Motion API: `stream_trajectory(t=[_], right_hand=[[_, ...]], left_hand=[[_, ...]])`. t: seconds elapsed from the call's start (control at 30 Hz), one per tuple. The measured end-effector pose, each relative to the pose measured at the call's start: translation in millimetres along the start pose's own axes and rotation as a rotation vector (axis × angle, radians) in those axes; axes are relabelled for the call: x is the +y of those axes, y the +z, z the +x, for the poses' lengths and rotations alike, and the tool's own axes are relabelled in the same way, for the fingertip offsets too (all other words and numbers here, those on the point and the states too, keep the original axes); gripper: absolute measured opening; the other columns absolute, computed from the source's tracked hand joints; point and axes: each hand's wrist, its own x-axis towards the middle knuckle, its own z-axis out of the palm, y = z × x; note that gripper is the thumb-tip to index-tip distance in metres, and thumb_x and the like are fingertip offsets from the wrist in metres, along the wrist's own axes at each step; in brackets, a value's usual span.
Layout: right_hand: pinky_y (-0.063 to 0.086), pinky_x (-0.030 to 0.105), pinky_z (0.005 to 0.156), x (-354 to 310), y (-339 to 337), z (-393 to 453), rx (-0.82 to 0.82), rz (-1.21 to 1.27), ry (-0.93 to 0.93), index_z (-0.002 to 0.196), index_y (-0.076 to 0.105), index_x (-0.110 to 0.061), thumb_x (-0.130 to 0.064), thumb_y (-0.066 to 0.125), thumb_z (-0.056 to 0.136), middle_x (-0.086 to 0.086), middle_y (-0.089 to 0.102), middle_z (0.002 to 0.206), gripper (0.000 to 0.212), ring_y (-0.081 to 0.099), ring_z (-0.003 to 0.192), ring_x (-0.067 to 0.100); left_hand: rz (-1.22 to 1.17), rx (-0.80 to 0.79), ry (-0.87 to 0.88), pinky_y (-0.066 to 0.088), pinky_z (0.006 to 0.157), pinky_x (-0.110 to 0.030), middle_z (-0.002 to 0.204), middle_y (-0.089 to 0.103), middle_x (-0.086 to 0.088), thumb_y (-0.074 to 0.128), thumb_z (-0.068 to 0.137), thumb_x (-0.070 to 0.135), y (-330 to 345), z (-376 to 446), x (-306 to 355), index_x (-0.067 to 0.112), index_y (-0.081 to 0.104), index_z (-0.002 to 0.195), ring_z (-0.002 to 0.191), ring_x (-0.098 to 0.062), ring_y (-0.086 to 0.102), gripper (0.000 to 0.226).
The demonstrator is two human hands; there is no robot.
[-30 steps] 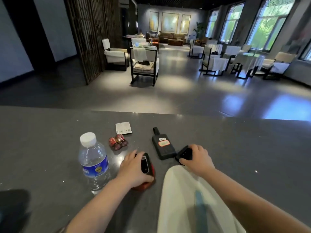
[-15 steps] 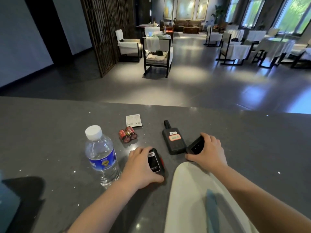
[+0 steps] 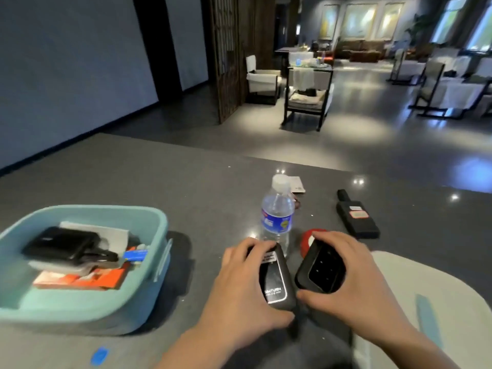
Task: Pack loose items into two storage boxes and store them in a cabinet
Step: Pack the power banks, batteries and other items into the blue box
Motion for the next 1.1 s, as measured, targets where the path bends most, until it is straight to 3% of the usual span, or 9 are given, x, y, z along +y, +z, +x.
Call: stream_trajectory(t=[0.17, 0.47, 0.67, 0.8, 0.93, 1.03, 1.1], right_hand=[[0.026, -0.001, 0.092, -75.3, 54.8, 25.2, -0.101, 0.072, -0.107, 0.123, 0.051, -0.041, -0.055, 0.078, 0.040, -0.026, 0.047, 0.123, 0.089, 0.040, 0.119, -0.009], [0.027, 0.004, 0.094, -186.8, 159.4, 70.3, -0.233, 0.119, -0.246, 0.122, 0.049, -0.044, -0.055, 0.076, 0.039, -0.030, 0.043, 0.124, 0.088, 0.039, 0.119, -0.006], [0.036, 0.018, 0.099, -228.6, 215.4, 90.6, -0.315, 0.121, -0.216, 0.124, 0.044, -0.047, -0.061, 0.072, 0.040, -0.030, 0.042, 0.124, 0.089, 0.040, 0.119, -0.006], [0.033, 0.012, 0.096, -232.6, 230.0, 95.4, -0.471, 0.027, -0.251, 0.130, 0.034, -0.049, -0.051, 0.077, 0.048, -0.041, 0.032, 0.123, 0.093, 0.035, 0.118, -0.010], [0.027, 0.017, 0.110, -241.7, 238.3, 109.0, -0.664, -0.059, -0.442, 0.133, 0.029, -0.050, -0.043, 0.079, 0.050, -0.039, 0.028, 0.133, 0.097, 0.028, 0.127, -0.012], [0.017, 0.018, 0.113, -258.0, 257.9, 124.7, -0.824, -0.125, -0.665, 0.138, 0.033, -0.042, -0.033, 0.082, 0.050, -0.026, 0.031, 0.141, 0.101, 0.023, 0.134, -0.007], [0.015, 0.029, 0.117, -272.8, 277.3, 132.1, -0.893, -0.144, -0.788, 0.136, 0.036, -0.037, -0.027, 0.084, 0.049, -0.020, 0.035, 0.140, 0.099, 0.025, 0.135, -0.003]], left_hand=[[0.086, 0.143, -0.079, 0.025, 0.095, -0.003, 0.121, 0.027, 0.032, 0.074, 0.042, 0.053, -73.0, -33.2, -51.1, 0.048, 0.034, 0.127, 0.117, 0.005, 0.029, 0.094], [0.113, 0.274, -0.240, 0.020, 0.091, 0.003, 0.123, 0.027, 0.033, 0.076, 0.041, 0.052, -176.1, -80.8, -150.2, 0.046, 0.035, 0.130, 0.119, 0.006, 0.026, 0.098], [0.121, 0.276, -0.367, 0.029, 0.092, -0.012, 0.126, 0.028, 0.032, 0.072, 0.040, 0.055, -231.5, -96.1, -214.7, 0.046, 0.032, 0.133, 0.118, 0.006, 0.026, 0.101], [0.131, 0.284, -0.440, 0.030, 0.093, -0.017, 0.125, 0.036, 0.027, 0.076, 0.039, 0.054, -252.7, -97.9, -243.7, 0.042, 0.036, 0.132, 0.117, 0.000, 0.030, 0.102], [0.086, 0.418, -0.472, 0.031, 0.088, -0.019, 0.119, 0.043, 0.023, 0.085, 0.042, 0.043, -265.7, -96.7, -256.0, 0.039, 0.043, 0.127, 0.110, -0.005, 0.034, 0.095], [0.113, 0.482, -0.508, 0.031, 0.088, -0.022, 0.118, 0.044, 0.020, 0.085, 0.041, 0.046, -273.6, -98.6, -259.6, 0.036, 0.044, 0.128, 0.110, -0.006, 0.034, 0.096], [0.137, 0.507, -0.537, 0.030, 0.087, -0.021, 0.119, 0.043, 0.020, 0.087, 0.042, 0.045, -279.0, -104.8, -260.4, 0.035, 0.044, 0.129, 0.108, -0.004, 0.032, 0.097]])
